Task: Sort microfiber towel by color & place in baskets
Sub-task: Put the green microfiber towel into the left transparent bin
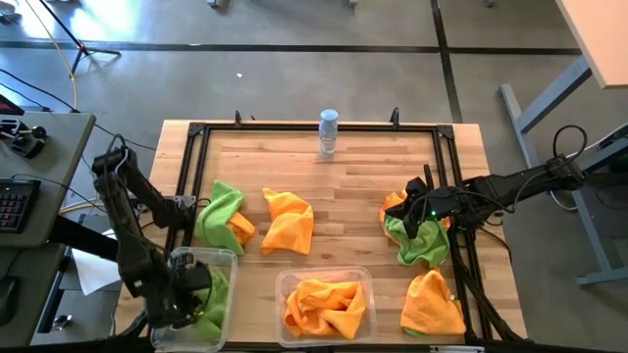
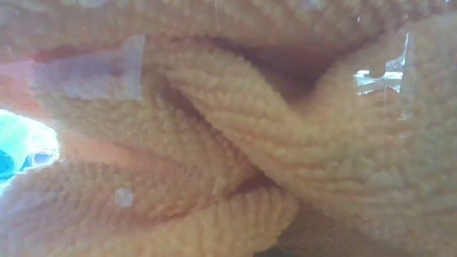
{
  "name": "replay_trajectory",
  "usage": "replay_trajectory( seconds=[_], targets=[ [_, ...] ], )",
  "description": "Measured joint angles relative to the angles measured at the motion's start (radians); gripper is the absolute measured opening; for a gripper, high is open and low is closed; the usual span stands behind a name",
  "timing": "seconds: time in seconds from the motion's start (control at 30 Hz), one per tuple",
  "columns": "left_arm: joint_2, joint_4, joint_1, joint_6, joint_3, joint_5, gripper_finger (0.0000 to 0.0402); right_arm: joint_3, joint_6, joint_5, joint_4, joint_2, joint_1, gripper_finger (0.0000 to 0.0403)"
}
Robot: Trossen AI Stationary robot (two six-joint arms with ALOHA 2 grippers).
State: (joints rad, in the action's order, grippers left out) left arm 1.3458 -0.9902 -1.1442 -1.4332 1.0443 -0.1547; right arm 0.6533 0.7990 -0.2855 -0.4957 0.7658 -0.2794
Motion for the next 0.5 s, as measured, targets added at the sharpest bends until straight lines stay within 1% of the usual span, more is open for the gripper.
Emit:
replay_trajectory(
  seconds=[0.13, 0.5],
  targets=[
    [-0.015, 0.002, 0.000, -0.005, 0.000, 0.000, 0.0155, 0.000, 0.000, 0.000, 0.000, 0.000, 0.000, 0.0000],
    [0.025, 0.023, 0.000, 0.005, 0.000, -0.008, 0.0155, 0.000, 0.007, 0.000, 0.000, 0.000, 0.000, 0.0000]
  ],
)
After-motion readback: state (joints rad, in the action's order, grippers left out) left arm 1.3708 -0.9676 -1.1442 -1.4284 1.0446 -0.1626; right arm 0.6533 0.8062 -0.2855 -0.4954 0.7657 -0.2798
